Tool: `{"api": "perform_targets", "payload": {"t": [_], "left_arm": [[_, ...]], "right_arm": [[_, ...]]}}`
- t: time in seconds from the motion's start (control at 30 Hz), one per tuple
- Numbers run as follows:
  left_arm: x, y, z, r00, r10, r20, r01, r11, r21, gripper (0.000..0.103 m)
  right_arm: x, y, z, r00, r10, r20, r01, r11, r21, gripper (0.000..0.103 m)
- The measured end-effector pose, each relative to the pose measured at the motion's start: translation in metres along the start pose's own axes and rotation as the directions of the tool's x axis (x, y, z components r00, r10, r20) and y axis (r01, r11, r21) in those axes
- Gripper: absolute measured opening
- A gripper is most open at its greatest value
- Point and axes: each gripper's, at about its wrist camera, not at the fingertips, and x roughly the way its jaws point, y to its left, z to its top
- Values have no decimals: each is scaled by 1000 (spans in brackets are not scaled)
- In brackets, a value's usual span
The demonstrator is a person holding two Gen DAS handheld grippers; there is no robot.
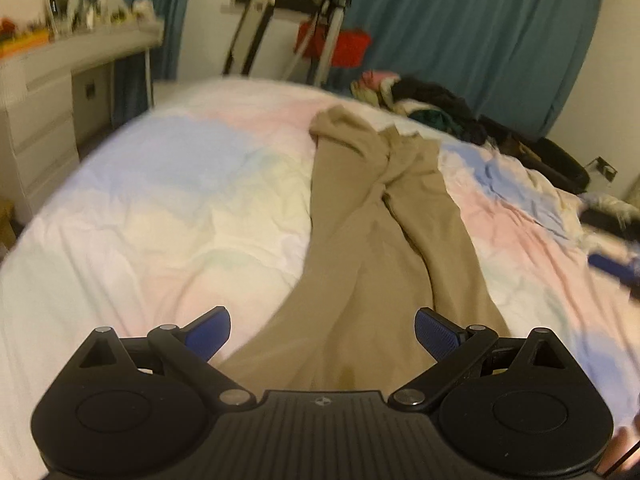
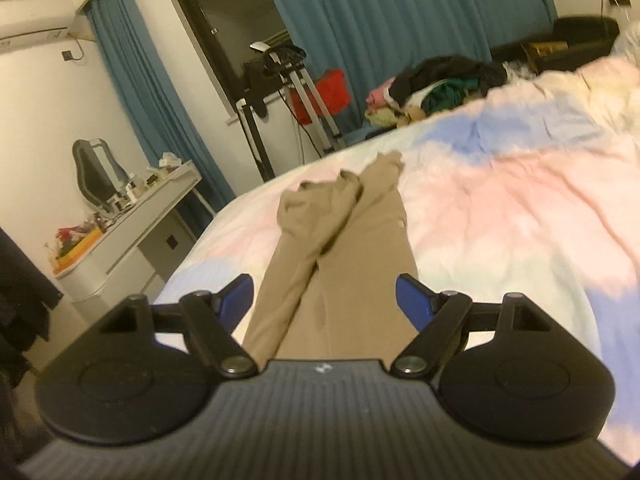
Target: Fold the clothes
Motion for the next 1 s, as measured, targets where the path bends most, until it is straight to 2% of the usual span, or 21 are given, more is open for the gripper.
{"api": "perform_targets", "payload": {"t": [0.1,0.13,0.2,0.27,0.33,0.43,0.5,0.53,0.57,0.6,0.67,0.7,0.77,0.87,0.93,1.0], "left_arm": [[9,30,15,991,-74,-111,63,993,-99,100],[13,44,20,986,-84,-144,62,987,-146,100],[18,67,26,983,-24,-180,-15,977,-212,99],[22,83,28,977,24,-212,-75,968,-240,98],[30,96,26,964,-19,-265,-62,954,-295,95],[43,108,21,938,-100,-333,-28,933,-359,83],[49,102,19,923,-104,-370,-17,950,-311,71],[52,96,19,916,-92,-391,-19,962,-271,60],[53,88,19,908,-84,-411,-10,975,-222,45],[54,79,18,899,-77,-430,3,985,-171,37],[49,57,17,903,-20,-430,2,999,-43,15],[43,43,18,912,40,-408,-19,998,55,10],[26,10,17,942,132,-308,-57,969,241,6],[-9,-35,3,978,146,-147,-74,908,413,5],[-28,-63,-12,990,126,-60,-79,859,505,5],[-36,-88,-31,994,109,-2,-87,809,581,5]], "right_arm": [[-12,-13,-11,1000,-2,-30,2,1000,19,80],[-14,-16,-13,999,0,-34,1,999,33,80],[-15,-21,-13,999,10,-35,-8,998,68,80],[-14,-24,-13,999,20,-35,-17,996,89,80],[-10,-24,-13,999,27,-45,-23,995,95,80],[-3,-24,-15,997,36,-73,-28,994,102,80],[1,-25,-17,995,36,-94,-26,994,107,80],[2,-26,-18,994,37,-104,-25,993,113,80],[4,-27,-18,993,40,-113,-26,992,124,80],[4,-30,-18,992,46,-118,-29,990,139,80],[4,-34,-19,991,51,-123,-30,986,163,80],[2,-36,-19,991,50,-122,-29,984,175,80],[0,-40,-19,992,50,-120,-25,980,198,80],[-2,-48,-18,993,43,-111,-16,972,234,80],[-3,-52,-17,994,33,-107,-4,966,257,80],[-3,-57,-16,994,26,-104,4,961,277,80]]}}
